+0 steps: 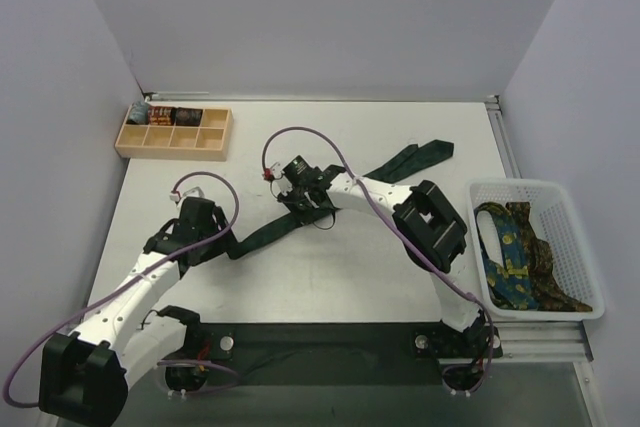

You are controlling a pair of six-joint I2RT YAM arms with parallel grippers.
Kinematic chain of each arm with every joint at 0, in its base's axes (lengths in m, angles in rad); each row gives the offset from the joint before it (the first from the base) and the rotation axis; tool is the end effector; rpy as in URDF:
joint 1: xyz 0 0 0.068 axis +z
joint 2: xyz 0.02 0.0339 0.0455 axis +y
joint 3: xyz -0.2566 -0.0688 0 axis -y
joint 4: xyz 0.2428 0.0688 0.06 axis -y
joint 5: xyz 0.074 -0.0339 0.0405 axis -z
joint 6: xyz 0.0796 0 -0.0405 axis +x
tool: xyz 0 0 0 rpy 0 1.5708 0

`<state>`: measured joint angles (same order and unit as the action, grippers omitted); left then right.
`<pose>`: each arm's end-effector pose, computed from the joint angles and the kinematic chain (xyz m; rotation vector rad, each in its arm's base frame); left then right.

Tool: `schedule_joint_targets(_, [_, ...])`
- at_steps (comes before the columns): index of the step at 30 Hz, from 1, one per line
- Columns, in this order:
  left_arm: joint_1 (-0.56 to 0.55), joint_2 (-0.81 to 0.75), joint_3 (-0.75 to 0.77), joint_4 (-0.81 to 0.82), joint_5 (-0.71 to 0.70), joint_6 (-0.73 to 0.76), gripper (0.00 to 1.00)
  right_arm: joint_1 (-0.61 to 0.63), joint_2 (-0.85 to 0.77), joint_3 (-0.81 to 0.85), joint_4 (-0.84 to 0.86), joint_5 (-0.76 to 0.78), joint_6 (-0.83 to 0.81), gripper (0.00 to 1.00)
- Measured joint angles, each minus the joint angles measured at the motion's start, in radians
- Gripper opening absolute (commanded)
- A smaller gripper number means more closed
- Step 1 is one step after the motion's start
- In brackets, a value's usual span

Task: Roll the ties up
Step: Flatten the tie

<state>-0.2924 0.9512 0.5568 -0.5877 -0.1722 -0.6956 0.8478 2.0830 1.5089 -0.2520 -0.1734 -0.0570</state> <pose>0.1982 -0.0454 0.1577 -0.5735 2.4744 -0.1720 0.3109 0.3731 0.1436 -1.1500 2.1752 0.5672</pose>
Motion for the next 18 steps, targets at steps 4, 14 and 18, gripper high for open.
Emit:
schedule_joint_targets(4, [0.0, -0.024, -0.044, 0.049, 0.017, -0.013, 0.72, -0.017, 0.003, 0.009, -0.005, -0.002, 0.0, 0.0])
schedule_joint_targets(14, [0.0, 0.004, -0.178, 0.264, 0.084, -0.079, 0.58, -0.03, 0.003, 0.034, 0.001, -0.012, 0.0, 0.0])
schedule_joint_targets(18, [0.0, 0.016, -0.209, 0.356, 0.094, -0.102, 0.53, -0.031, 0.003, 0.034, 0.0, -0.015, 0.0, 0.0])
